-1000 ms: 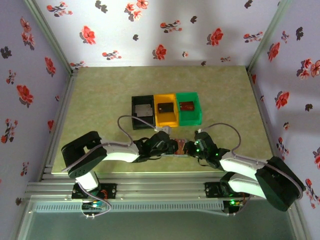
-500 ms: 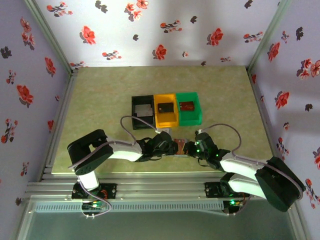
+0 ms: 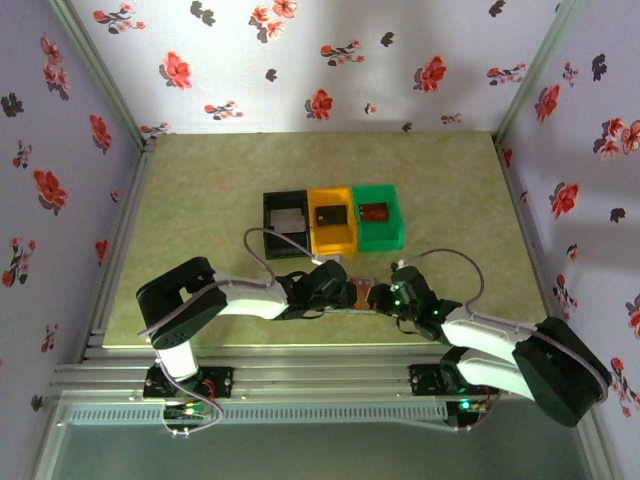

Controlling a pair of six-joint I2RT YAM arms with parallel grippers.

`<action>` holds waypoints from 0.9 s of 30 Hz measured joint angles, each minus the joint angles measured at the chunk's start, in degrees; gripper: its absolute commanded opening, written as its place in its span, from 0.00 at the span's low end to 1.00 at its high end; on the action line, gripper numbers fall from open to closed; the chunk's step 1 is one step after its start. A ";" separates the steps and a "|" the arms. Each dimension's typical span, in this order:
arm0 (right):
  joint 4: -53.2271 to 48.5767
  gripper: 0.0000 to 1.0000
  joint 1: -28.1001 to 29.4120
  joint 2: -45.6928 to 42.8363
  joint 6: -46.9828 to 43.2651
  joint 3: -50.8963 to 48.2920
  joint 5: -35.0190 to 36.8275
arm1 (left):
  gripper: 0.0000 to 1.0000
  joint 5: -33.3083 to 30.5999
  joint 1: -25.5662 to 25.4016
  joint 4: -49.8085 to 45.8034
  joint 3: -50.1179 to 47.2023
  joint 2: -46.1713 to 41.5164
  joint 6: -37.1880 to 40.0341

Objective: Take the credit cards out of the card holder

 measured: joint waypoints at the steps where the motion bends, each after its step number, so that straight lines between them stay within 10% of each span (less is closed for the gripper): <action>1: -0.13 0.00 0.00 -0.04 0.00 0.00 0.00 | 0.33 0.00 0.00 -0.37 0.26 0.00 0.00; 27: 3.15 0.00 0.00 1.57 0.00 -0.59 -0.04 | 0.35 0.28 -0.17 -0.83 2.64 2.08 0.00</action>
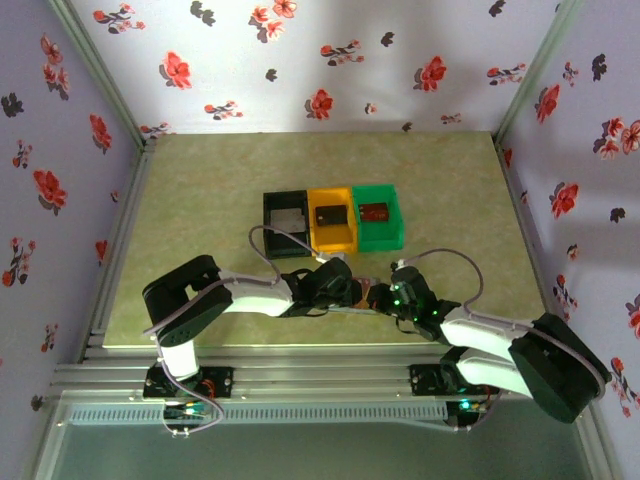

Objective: Take the credit cards out of the card holder

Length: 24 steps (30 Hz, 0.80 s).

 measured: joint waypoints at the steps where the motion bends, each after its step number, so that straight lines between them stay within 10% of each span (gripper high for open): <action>1: 0.07 0.00 0.00 0.00 0.00 -0.04 0.00 | 0.34 0.00 0.00 -0.02 0.00 0.00 0.00; 24: 2.82 0.00 0.00 1.14 0.20 -0.55 -0.39 | 0.13 -0.09 0.02 15.78 -8.85 -0.85 -0.61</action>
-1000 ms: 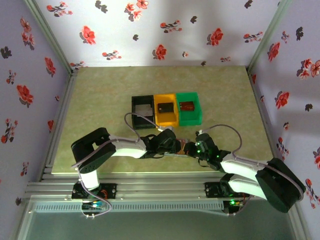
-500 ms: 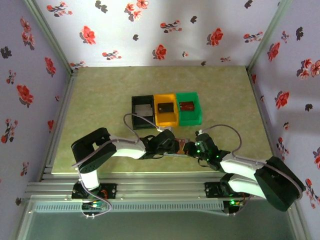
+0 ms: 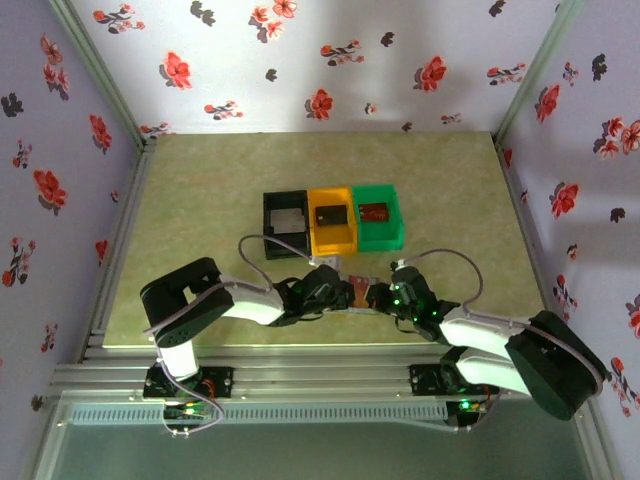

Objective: Take the credit cards out of the card holder

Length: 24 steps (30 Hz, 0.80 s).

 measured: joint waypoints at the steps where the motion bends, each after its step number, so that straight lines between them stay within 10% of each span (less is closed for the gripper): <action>1: 0.00 0.00 0.00 0.00 0.02 0.00 0.00 | 0.12 0.00 0.02 0.83 -0.50 -0.02 -0.15; 24: -0.07 0.00 0.00 -0.42 0.24 -0.37 0.02 | 0.00 0.24 0.04 8.35 -6.21 -3.65 -1.57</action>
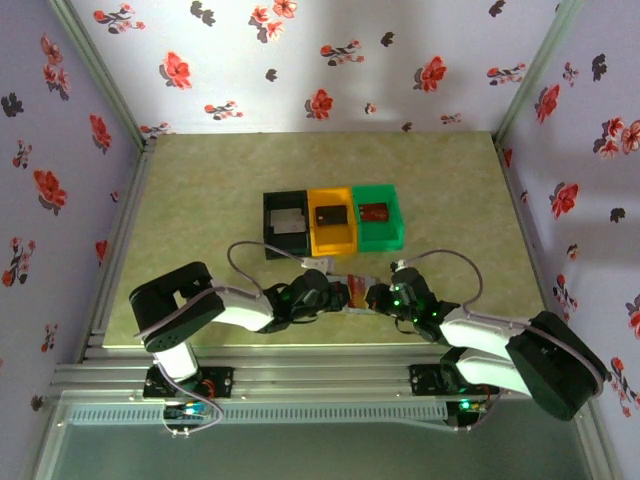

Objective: Take the credit cards out of the card holder

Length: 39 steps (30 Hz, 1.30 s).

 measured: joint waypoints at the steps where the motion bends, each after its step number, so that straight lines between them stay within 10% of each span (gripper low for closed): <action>1: -0.26 0.00 0.00 -0.17 0.00 0.00 0.00 | 0.00 0.00 0.02 0.09 -0.33 -0.26 0.00; 13: -6.36 0.00 0.00 -4.63 -1.51 0.02 0.37 | 0.00 0.00 1.03 -2.58 -3.96 -8.79 1.18; 19: -10.23 0.47 0.00 -13.16 -3.85 0.02 -1.01 | 0.00 -0.02 1.03 -4.63 -5.38 -13.75 2.43; 25: -9.70 0.70 0.00 -26.29 -5.66 -1.38 -3.43 | 0.00 0.55 1.03 -4.52 -7.17 -16.94 3.13; 39: -5.07 0.68 0.00 -35.60 -5.44 -7.19 -10.12 | 0.00 6.25 0.76 3.96 -8.87 -17.51 3.34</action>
